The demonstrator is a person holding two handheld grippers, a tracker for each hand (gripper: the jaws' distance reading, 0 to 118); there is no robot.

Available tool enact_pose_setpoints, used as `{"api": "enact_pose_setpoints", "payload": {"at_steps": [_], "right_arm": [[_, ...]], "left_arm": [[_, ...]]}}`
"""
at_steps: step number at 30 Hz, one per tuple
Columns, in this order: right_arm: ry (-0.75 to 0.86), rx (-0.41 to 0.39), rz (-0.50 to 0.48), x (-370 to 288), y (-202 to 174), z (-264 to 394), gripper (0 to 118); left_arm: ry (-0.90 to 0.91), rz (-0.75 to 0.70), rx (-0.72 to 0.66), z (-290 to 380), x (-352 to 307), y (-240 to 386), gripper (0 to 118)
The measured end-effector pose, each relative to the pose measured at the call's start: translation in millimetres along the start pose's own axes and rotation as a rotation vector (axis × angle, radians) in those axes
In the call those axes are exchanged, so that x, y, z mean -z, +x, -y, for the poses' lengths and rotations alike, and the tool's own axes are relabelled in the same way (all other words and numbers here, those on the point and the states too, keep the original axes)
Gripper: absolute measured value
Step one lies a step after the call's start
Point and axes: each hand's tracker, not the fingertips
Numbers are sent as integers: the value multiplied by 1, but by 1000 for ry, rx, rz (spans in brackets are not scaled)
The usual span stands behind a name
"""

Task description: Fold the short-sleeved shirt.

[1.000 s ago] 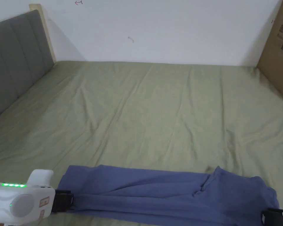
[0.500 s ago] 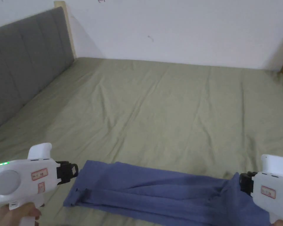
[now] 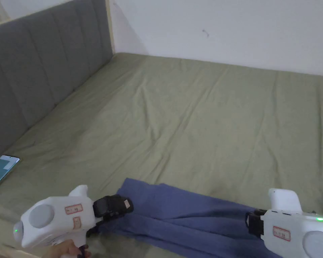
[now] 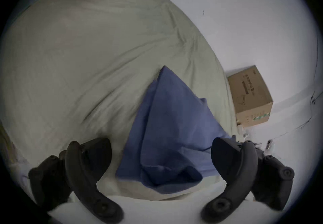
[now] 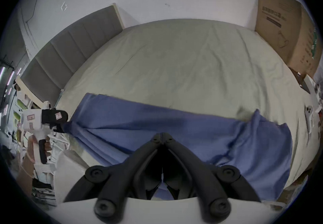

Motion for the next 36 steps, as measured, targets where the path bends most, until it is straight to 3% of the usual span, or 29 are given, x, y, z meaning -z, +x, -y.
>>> {"api": "enact_pose_setpoints", "payload": {"at_steps": [2,3,4,5,11,14,18,30,32,36], "right_arm": [[-21,-11,-2,6,-4,-1,0],[-32,-18,-1,10,-6,0,0],[-36,-23,1,13,-7,0,0],[-44,-27,2,15,-8,0,0],[-65,-21,3,14,-3,1,0],[-57,23,-1,16,8,-2,0],[-52,47,7,16,15,-5,0],[-23,115,16,-4,42,5,0],[-13,128,18,-11,49,7,0],[19,152,29,-28,66,9,0]], "left_arm": [[46,106,-108,-2,1,-5,111],[52,124,-125,1,1,5,96],[19,88,-117,1,9,6,36],[-4,1,-105,4,21,6,8],[29,-6,-49,-7,1,-6,7],[39,75,-117,-17,-12,-20,7],[45,5,-34,-21,-24,-22,7],[108,-35,-48,-14,-61,-16,7],[136,-49,13,-14,-61,4,7],[156,-17,260,-1,-58,96,7]]}}
